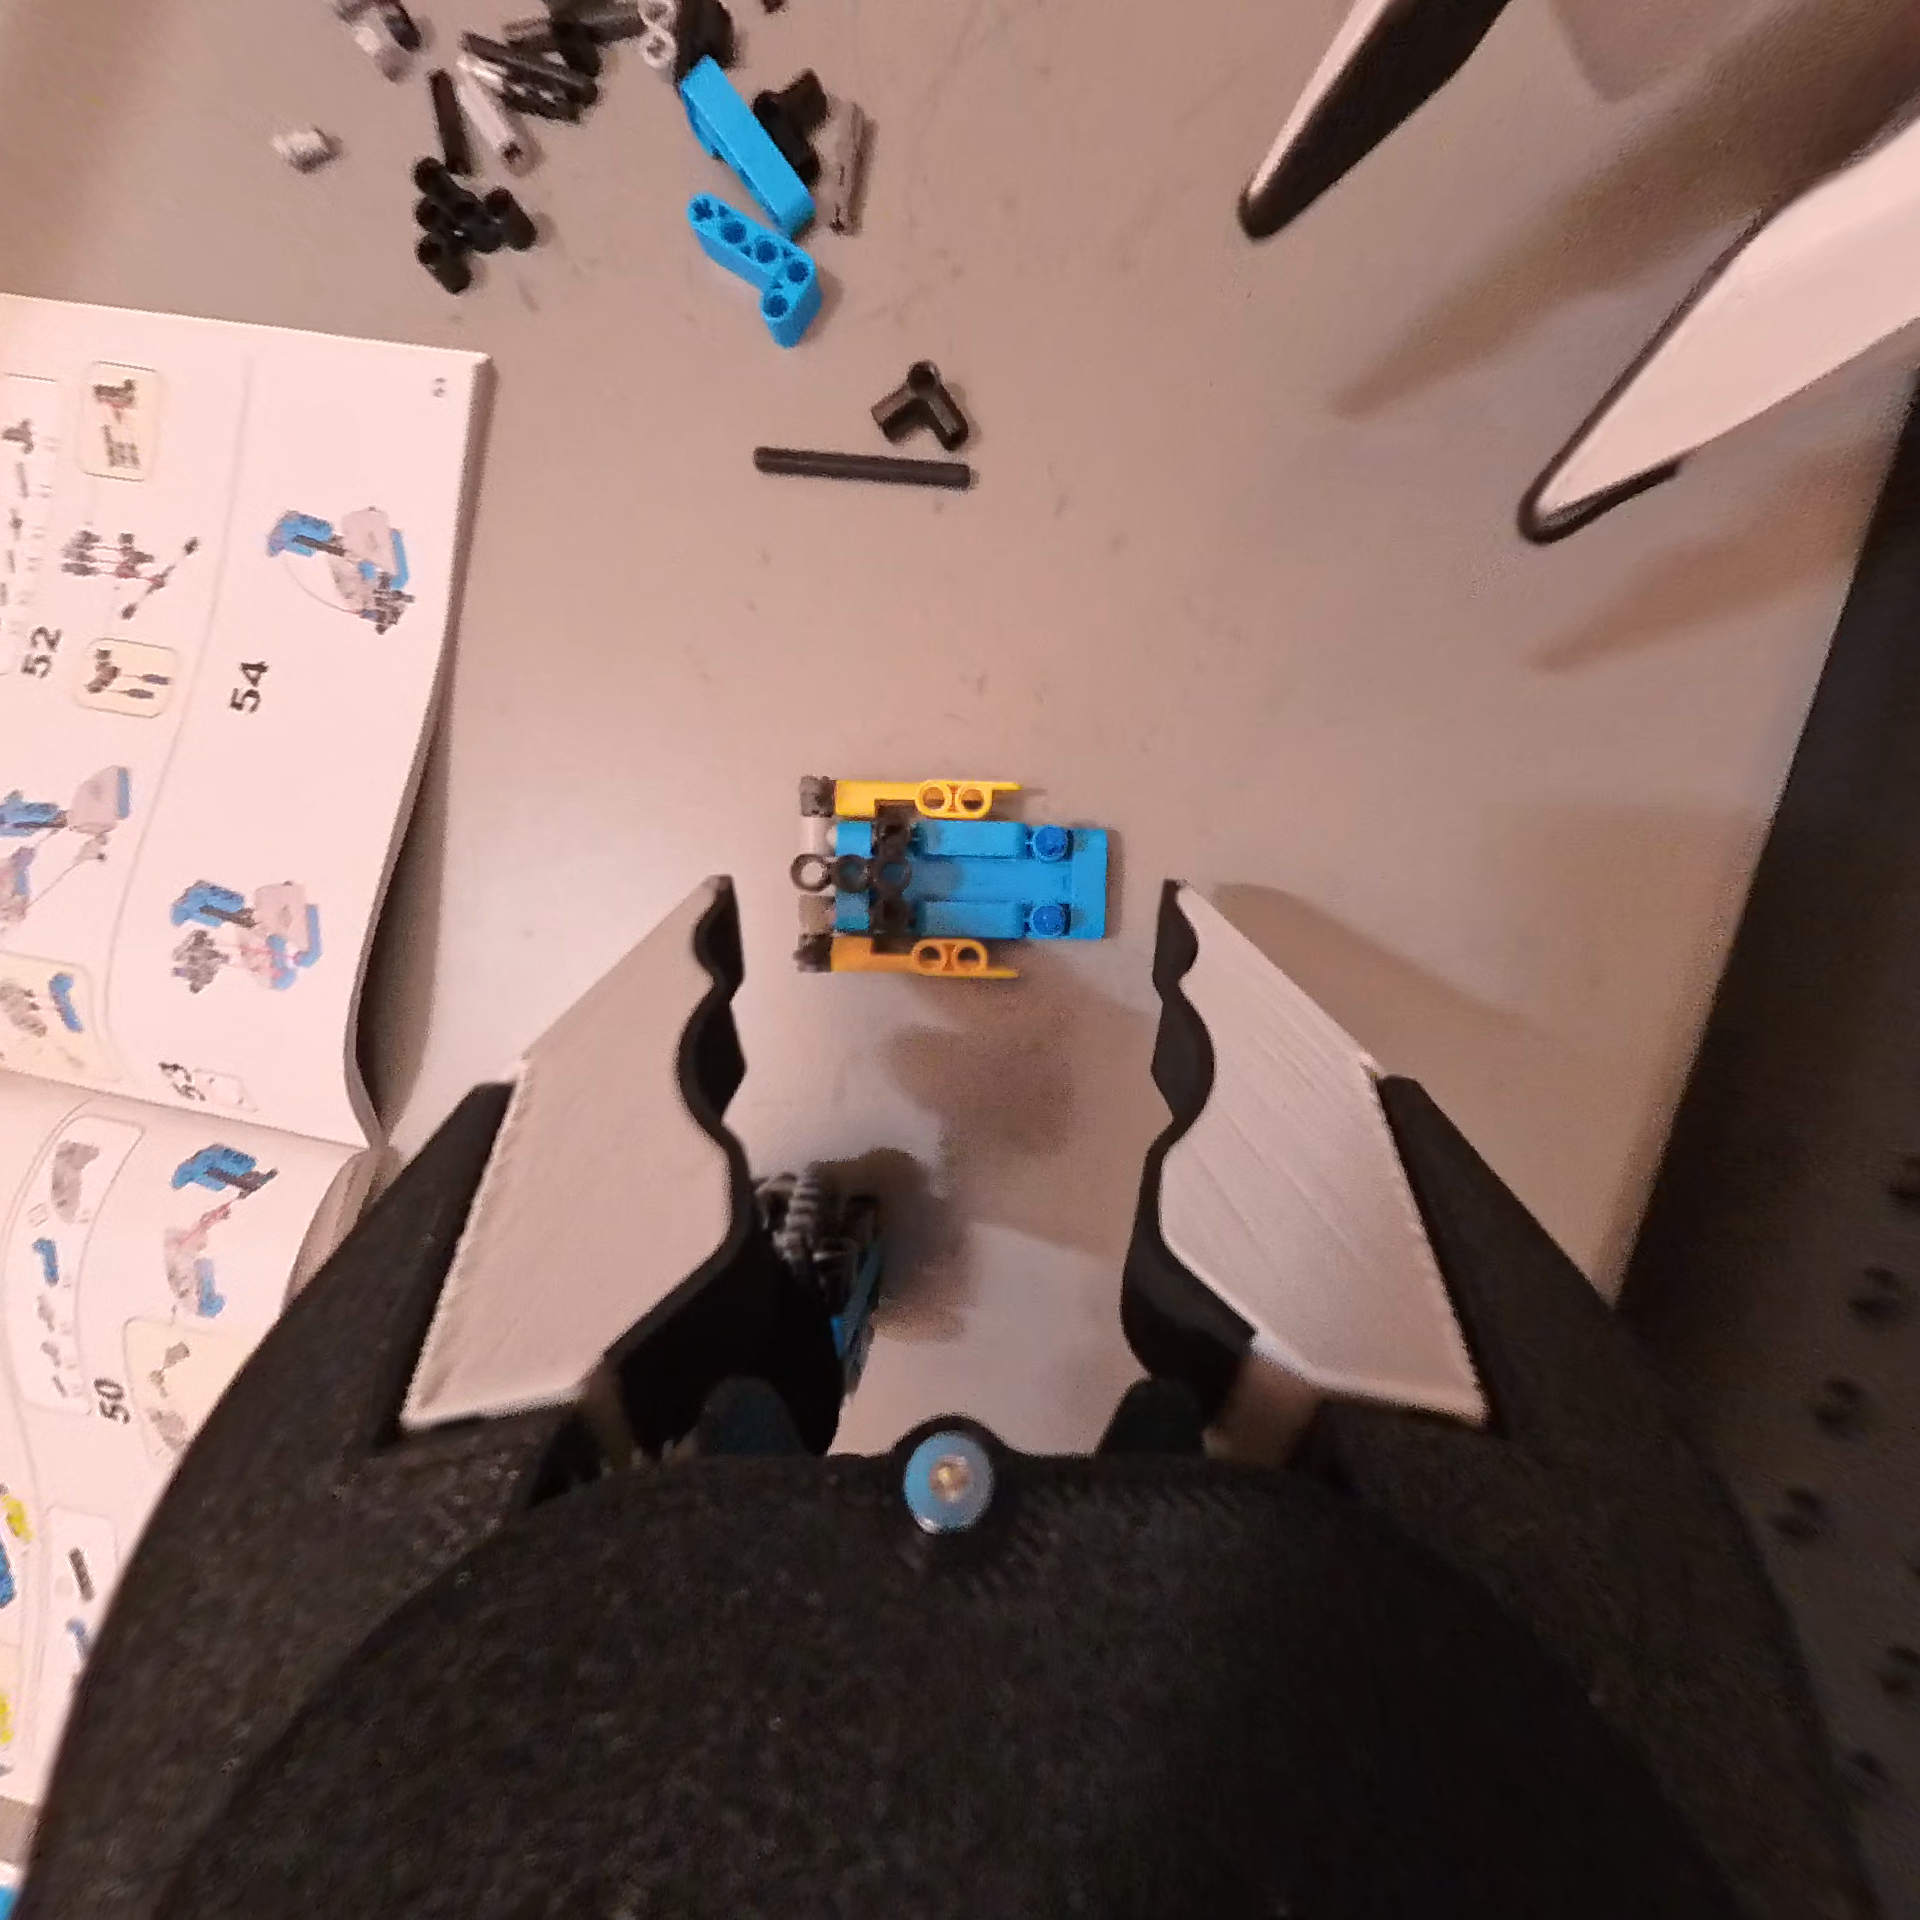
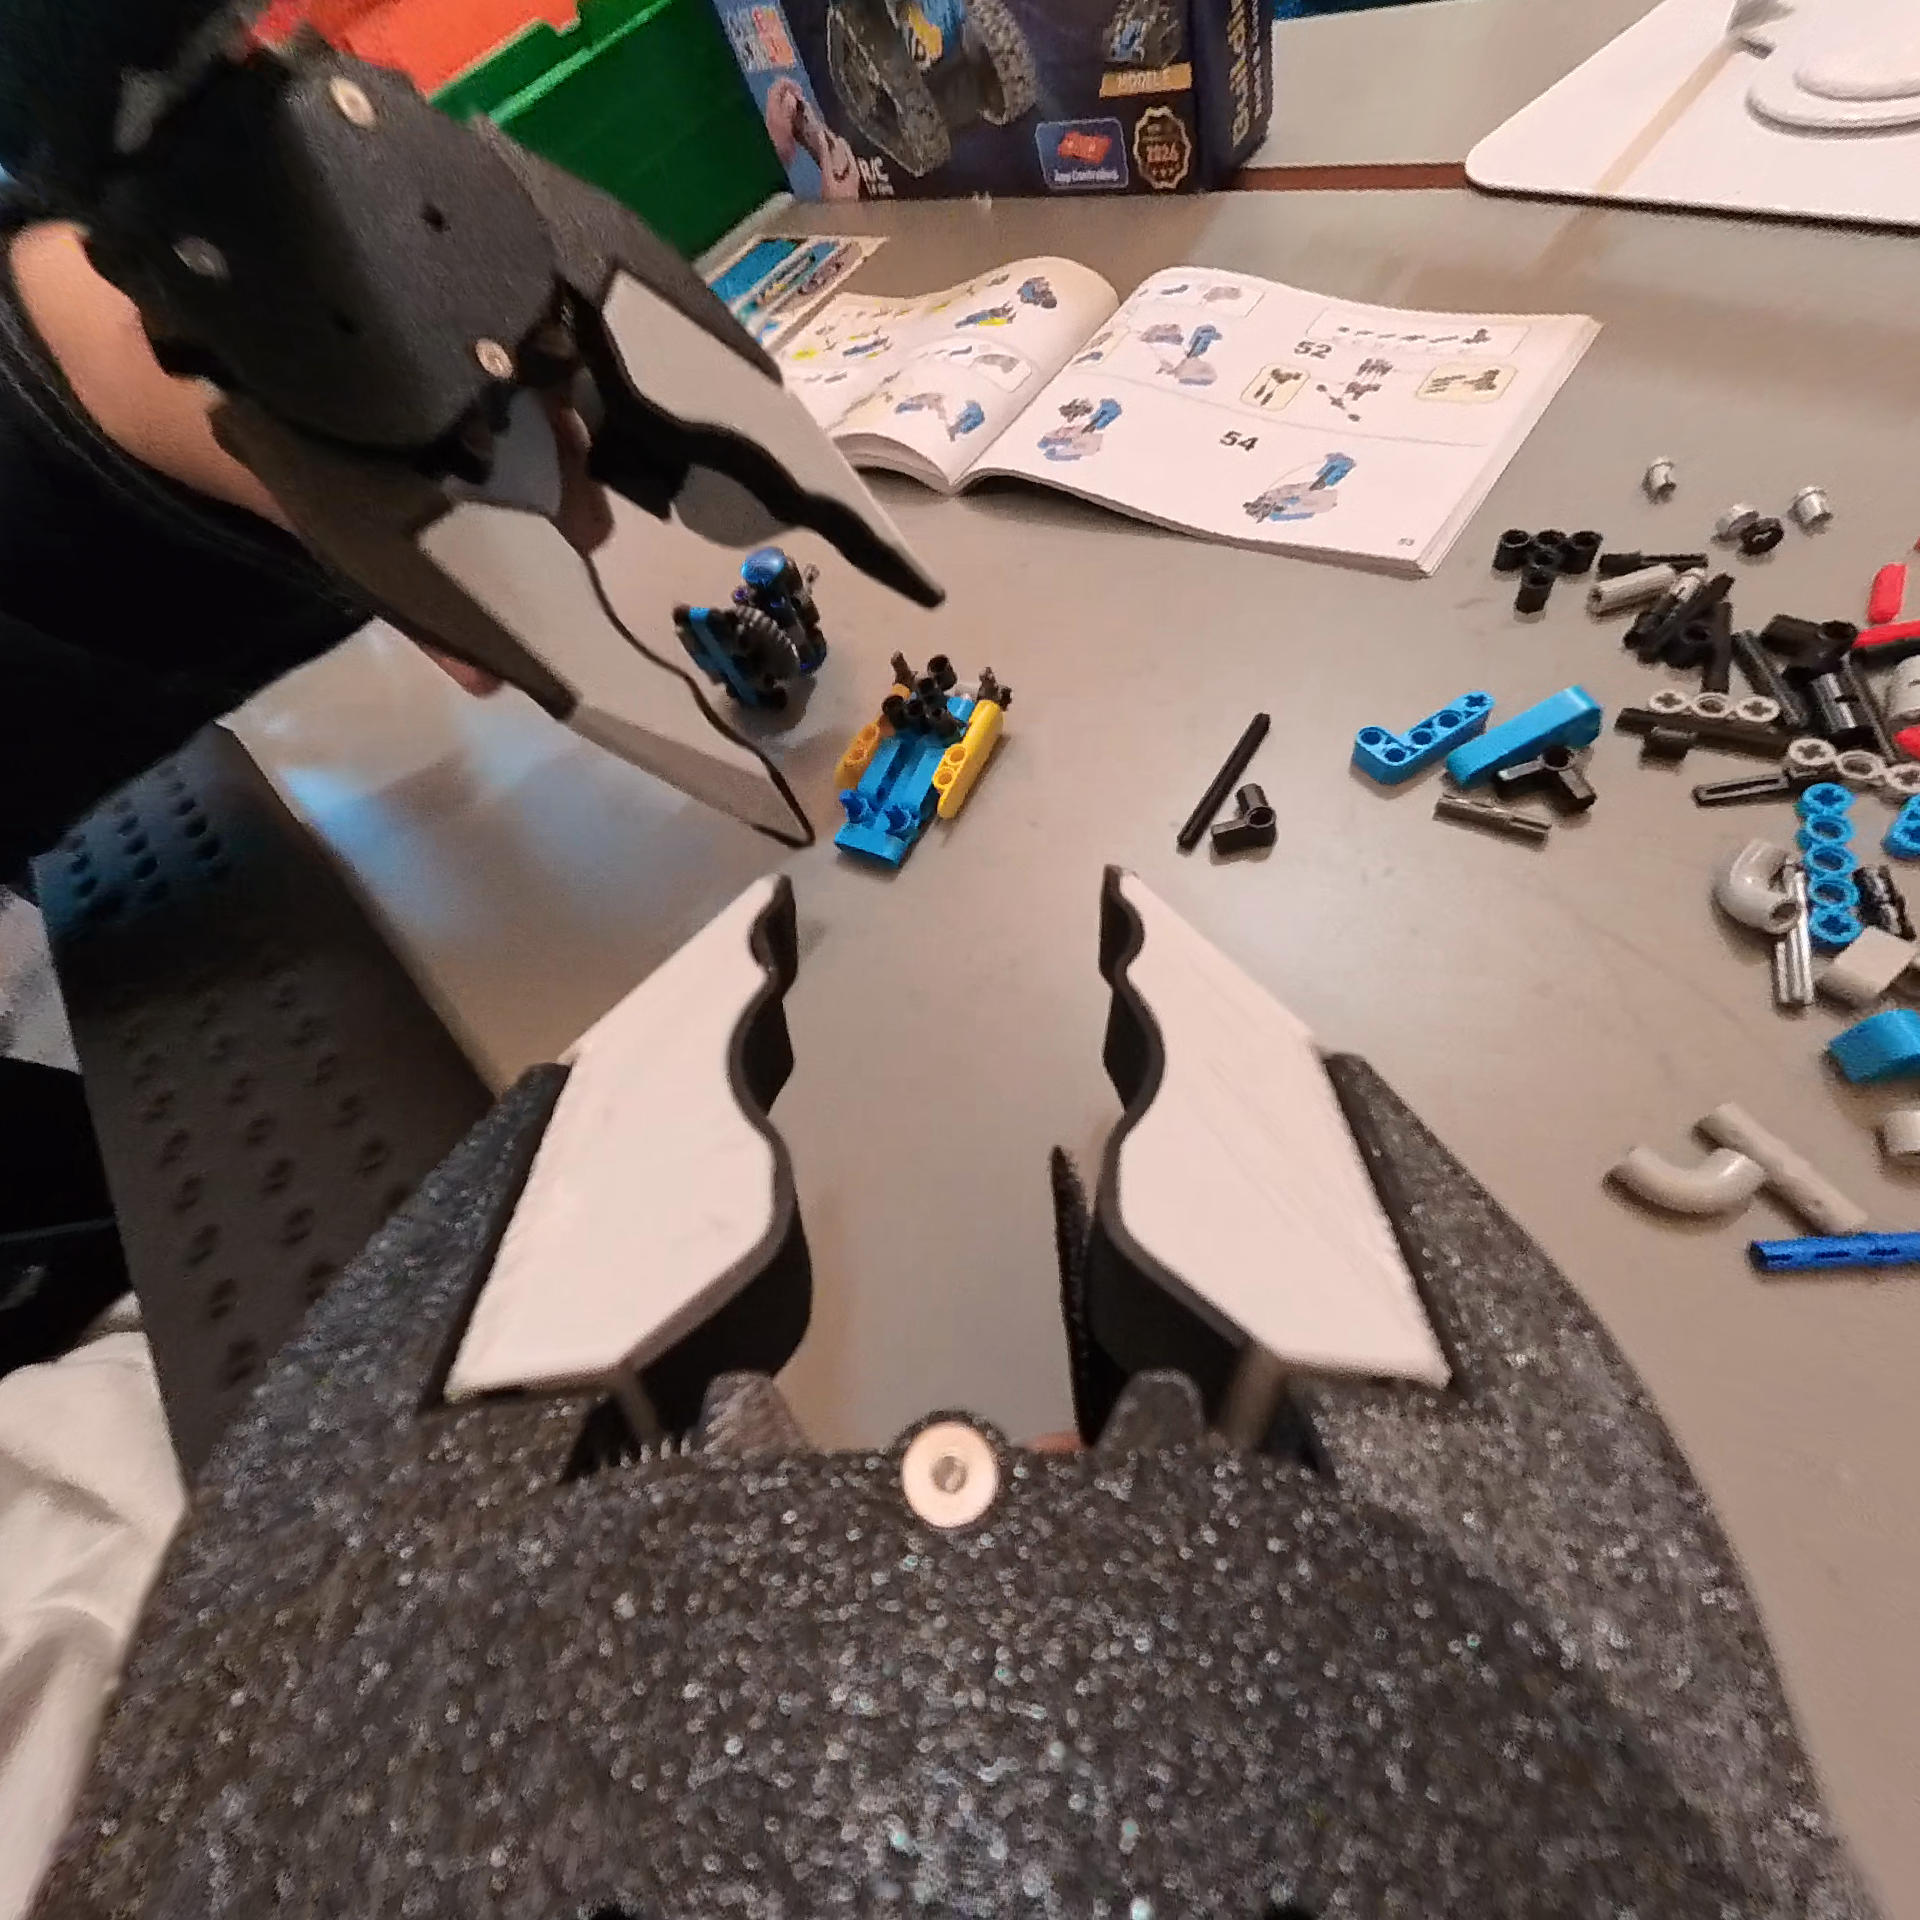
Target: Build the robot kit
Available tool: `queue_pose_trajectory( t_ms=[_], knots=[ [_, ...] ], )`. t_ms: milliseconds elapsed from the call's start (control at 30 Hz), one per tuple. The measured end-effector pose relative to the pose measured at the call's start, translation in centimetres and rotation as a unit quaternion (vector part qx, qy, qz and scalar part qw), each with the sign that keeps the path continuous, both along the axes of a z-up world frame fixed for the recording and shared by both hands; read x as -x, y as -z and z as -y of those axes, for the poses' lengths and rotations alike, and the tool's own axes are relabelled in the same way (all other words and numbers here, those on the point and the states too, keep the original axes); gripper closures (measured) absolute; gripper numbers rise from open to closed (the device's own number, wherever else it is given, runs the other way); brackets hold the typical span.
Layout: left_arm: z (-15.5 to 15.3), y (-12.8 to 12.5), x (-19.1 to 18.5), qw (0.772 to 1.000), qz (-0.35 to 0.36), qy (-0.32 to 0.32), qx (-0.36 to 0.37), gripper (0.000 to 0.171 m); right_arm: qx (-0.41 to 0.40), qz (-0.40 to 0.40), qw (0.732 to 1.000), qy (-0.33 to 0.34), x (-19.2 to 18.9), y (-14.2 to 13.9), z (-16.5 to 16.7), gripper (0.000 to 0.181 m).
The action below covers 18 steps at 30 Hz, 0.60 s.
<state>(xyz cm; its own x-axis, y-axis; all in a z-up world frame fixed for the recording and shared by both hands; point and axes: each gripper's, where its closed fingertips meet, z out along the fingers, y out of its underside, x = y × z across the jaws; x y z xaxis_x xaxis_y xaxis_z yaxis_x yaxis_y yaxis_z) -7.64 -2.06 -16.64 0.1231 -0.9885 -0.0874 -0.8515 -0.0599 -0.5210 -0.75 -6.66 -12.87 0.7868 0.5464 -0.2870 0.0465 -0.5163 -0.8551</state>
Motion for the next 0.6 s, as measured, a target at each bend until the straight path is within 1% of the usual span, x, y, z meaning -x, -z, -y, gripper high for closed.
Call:
queue_pose_trajectory(
  t_ms=[267, 367, 400, 433, 500, 600],
  knots=[
    [-0.6, 1.6, -0.6, 1.000, -0.019, -0.010, 0.001, 0.099, 0.022, -0.045, 0.999, -0.012, -0.2, 0.0, 0.1, 0.123],
    [-1.0, 1.2, -0.9, 1.000, -0.004, -0.010, -0.009, 0.113, 0.032, -0.064, 0.997, -0.013, -0.3, 0.0, 0.0, 0.123],
    [-1.0, 1.0, -0.9, 1.000, 0.002, -0.008, -0.011, 0.127, 0.037, -0.070, 0.997, -0.014, -0.3, 0.1, 0.0, 0.123],
    [-1.1, 0.8, -1.0, 1.000, 0.011, -0.007, -0.016, 0.147, 0.044, -0.076, 0.996, -0.015, -0.3, 0.1, -0.1, 0.123],
    [-1.2, 0.3, -1.1, 0.999, 0.030, -0.013, -0.017, 0.148, 0.059, -0.085, 0.995, -0.018, -0.1, 0.4, -0.1, 0.124],
    [-1.2, 0.7, -0.5, 0.999, 0.025, -0.019, -0.021, 0.148, 0.081, -0.097, 0.992, -0.023, 0.4, 0.8, -0.2, 0.125]
  ],
)
